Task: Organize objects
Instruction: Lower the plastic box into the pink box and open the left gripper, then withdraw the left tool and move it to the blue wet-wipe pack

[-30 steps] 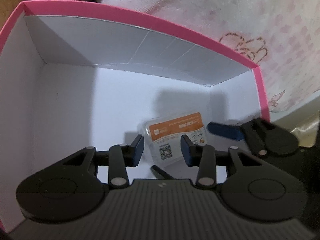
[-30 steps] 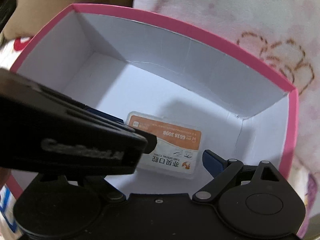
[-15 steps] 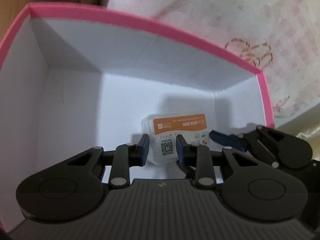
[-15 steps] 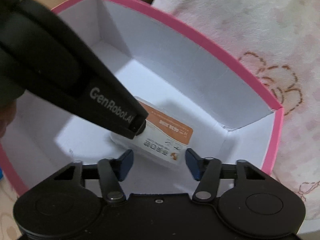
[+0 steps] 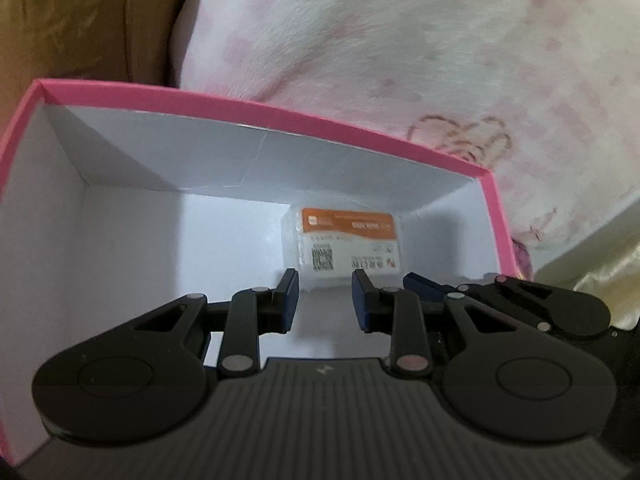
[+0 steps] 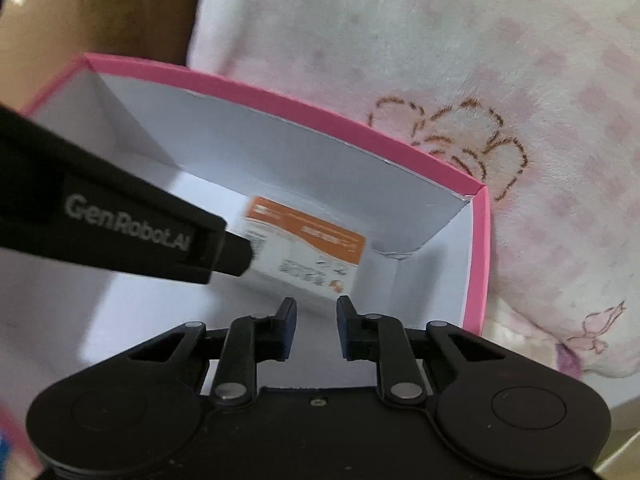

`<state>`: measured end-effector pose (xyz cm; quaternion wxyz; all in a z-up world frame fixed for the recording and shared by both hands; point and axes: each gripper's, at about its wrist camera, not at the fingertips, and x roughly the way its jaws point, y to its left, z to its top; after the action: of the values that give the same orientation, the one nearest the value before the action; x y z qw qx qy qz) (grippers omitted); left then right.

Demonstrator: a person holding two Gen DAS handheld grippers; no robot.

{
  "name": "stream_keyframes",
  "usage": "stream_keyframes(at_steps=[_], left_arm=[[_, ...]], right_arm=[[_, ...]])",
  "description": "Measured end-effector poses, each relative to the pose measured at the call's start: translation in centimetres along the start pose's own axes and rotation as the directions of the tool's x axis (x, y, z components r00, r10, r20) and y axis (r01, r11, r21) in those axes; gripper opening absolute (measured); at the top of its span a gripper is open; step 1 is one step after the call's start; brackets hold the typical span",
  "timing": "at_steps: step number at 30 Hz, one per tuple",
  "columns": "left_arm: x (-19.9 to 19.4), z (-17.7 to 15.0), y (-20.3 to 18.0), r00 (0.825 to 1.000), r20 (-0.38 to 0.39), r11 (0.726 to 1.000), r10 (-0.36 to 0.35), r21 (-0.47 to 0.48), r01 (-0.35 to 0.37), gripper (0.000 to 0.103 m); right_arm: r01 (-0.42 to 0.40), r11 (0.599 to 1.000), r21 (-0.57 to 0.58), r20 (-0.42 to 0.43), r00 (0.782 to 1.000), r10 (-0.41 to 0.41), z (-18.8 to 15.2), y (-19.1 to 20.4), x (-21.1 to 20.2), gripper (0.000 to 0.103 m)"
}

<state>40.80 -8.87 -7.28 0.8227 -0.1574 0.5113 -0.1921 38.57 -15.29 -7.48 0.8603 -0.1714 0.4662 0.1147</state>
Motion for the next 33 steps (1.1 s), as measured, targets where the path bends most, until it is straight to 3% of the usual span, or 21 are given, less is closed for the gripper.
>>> stream_keyframes(at_steps=[4,7,9,12,14,20,24,33], left_arm=[[-3.0,-0.9,-0.8,1.000,-0.001,0.997,0.028,0.075,-0.028,0.030],[-5.5,-2.1,-1.9,1.000,-0.016,0.992,-0.001,0.122,0.003,0.032],[-7.1,-2.8,-2.8,1.000,-0.030,0.987,-0.002,0.160,0.007,0.033],[-10.3,-3.7,-3.5,0.999,-0.035,0.977,0.001,0.212,0.006,0.042],[-12.7,-4.6,-3.6,0.999,-0.042,0.973,0.028,0.229,-0.018,0.046],[-19.9,-8.0,-3.6,0.994,-0.058,0.946,0.097,0.317,-0.074,0.052],[-23.8,-10.0,-3.0,0.995,-0.060,0.944,0.086,0.325,-0.062,0.060],[-29.5,-14.6,-1.7,0.996,-0.066,0.941,0.053,0.338,-0.028,0.076]], right_arm=[[-0.071,0.997,0.043,0.054,0.996,0.069,-1.3,0.2,-3.5,0.033],[-0.106,0.991,0.079,0.074,0.992,0.100,-2.4,0.7,-6.3,0.043],[-0.132,0.986,0.103,0.095,0.988,0.122,-3.7,-1.2,-7.9,0.048],[-0.142,0.987,0.081,0.125,0.983,0.131,-5.4,-2.5,-11.1,0.052],[-0.136,0.988,0.074,0.132,0.983,0.125,-5.5,-2.0,-11.1,0.054],[-0.158,0.985,0.071,0.174,0.974,0.144,-8.2,-0.9,-18.9,0.065],[-0.152,0.986,0.063,0.212,0.968,0.136,-10.6,0.9,-24.4,0.075],[-0.198,0.979,0.050,0.199,0.962,0.184,-13.6,3.2,-28.3,0.090]])
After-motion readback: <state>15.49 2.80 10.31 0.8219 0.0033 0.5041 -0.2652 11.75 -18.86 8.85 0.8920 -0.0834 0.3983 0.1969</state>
